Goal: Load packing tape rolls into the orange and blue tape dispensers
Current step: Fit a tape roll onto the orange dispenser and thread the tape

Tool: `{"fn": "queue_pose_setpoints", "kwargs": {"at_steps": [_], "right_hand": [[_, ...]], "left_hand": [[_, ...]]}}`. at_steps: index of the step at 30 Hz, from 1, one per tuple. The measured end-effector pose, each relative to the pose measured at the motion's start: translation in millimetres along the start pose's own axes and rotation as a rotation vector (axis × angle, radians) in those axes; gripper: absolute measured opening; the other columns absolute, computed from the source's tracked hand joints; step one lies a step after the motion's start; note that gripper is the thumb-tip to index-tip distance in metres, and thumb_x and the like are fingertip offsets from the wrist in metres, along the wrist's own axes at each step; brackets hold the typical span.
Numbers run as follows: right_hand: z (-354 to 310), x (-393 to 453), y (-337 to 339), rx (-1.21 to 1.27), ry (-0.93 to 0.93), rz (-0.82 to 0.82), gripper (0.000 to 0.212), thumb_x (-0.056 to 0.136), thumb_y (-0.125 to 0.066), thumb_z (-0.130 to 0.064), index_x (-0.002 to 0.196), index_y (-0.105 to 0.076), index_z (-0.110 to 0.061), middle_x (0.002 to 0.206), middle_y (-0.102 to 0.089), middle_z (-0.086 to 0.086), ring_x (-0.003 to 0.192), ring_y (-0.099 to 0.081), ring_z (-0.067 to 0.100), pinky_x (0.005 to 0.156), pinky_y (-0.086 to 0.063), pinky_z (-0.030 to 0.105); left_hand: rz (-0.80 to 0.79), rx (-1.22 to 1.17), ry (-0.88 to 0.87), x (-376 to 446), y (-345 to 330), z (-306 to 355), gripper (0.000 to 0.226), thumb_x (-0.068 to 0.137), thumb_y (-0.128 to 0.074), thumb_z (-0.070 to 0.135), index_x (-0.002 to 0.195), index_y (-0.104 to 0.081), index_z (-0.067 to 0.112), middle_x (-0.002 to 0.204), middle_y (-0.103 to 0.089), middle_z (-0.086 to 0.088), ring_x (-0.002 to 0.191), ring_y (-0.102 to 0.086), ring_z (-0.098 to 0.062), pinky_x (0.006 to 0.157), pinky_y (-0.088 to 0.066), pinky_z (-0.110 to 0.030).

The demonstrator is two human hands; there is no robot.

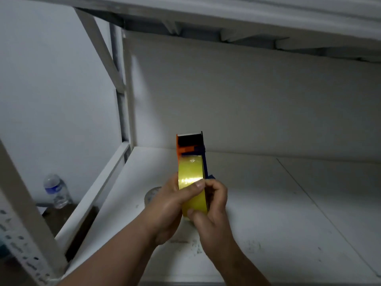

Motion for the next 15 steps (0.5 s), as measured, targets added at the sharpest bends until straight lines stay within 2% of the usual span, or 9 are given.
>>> {"fn": "queue_pose_setpoints", "kwargs": {"at_steps": [2,4,7,9,12,15], "right_hand": [[2.7,0.1,-13.0,-0.005,-0.007,0.013,0.056,0.063,-0.053,-0.021,0.114,-0.039,-0.041,0.123,-0.049,0.008,0.101,-0.060,0.011,0.078,-0.056,0.033],[6.0,-1.8,-24.5,-0.022,-0.013,0.025,0.056,0.066,-0.052,-0.013,0.113,-0.039,-0.041,0.120,-0.052,0.008,0.096,-0.062,0.010,0.074,-0.057,0.032],[2.9,-4.2,-41.0,-0.064,0.006,0.022,0.055,0.068,-0.055,-0.012,0.114,-0.038,-0.038,0.122,-0.052,0.011,0.106,-0.059,0.021,0.083,-0.055,0.045],[-2.1,-2.9,-49.0,-0.052,0.007,0.021,0.049,0.068,-0.061,-0.022,0.111,-0.043,-0.036,0.120,-0.053,0.012,0.107,-0.058,0.026,0.084,-0.053,0.052],[-6.0,2.6,-37.1,-0.029,-0.028,0.196,0.044,0.065,-0.063,-0.041,0.107,-0.050,-0.035,0.118,-0.053,0.005,0.111,-0.054,0.025,0.091,-0.049,0.052],[4.7,12.9,-19.2,0.008,-0.141,0.354,0.048,0.070,-0.060,-0.043,0.115,-0.050,-0.029,0.123,-0.052,0.003,0.115,-0.052,0.021,0.101,-0.044,0.050]], "left_hand": [[-0.003,0.004,0.018,-3.0,12.1,1.7,0.044,0.083,-0.068,0.026,0.120,-0.059,0.004,0.113,-0.064,-0.032,0.109,-0.065,-0.046,0.098,-0.050,-0.056],[-0.023,0.023,0.033,-5.8,23.9,2.9,0.045,0.083,-0.068,0.032,0.119,-0.060,0.006,0.116,-0.064,-0.031,0.110,-0.064,-0.045,0.094,-0.054,-0.052],[-0.042,-0.008,0.045,-9.3,41.7,4.6,0.047,0.083,-0.069,0.034,0.119,-0.061,0.004,0.106,-0.071,-0.023,0.099,-0.071,-0.037,0.086,-0.058,-0.044],[-0.049,-0.044,0.053,-11.9,53.5,5.9,0.042,0.083,-0.069,0.031,0.115,-0.065,0.004,0.103,-0.072,-0.021,0.095,-0.071,-0.034,0.083,-0.058,-0.042],[-0.054,-0.060,0.065,-16.1,66.4,8.3,0.040,0.083,-0.069,0.029,0.112,-0.066,0.002,0.111,-0.069,-0.029,0.098,-0.068,-0.036,0.085,-0.056,-0.046],[-0.043,-0.050,0.104,-19.4,73.8,7.4,0.052,0.081,-0.070,0.027,0.125,-0.060,0.001,0.124,-0.062,-0.033,0.112,-0.064,-0.044,0.097,-0.049,-0.053]]}}
Point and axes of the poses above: each hand's wrist, its own x-axis towards the middle knuckle, its own y-axis out of the back of the hand, z = x × y, the point moved 8 cm from there along x, towards the middle knuckle
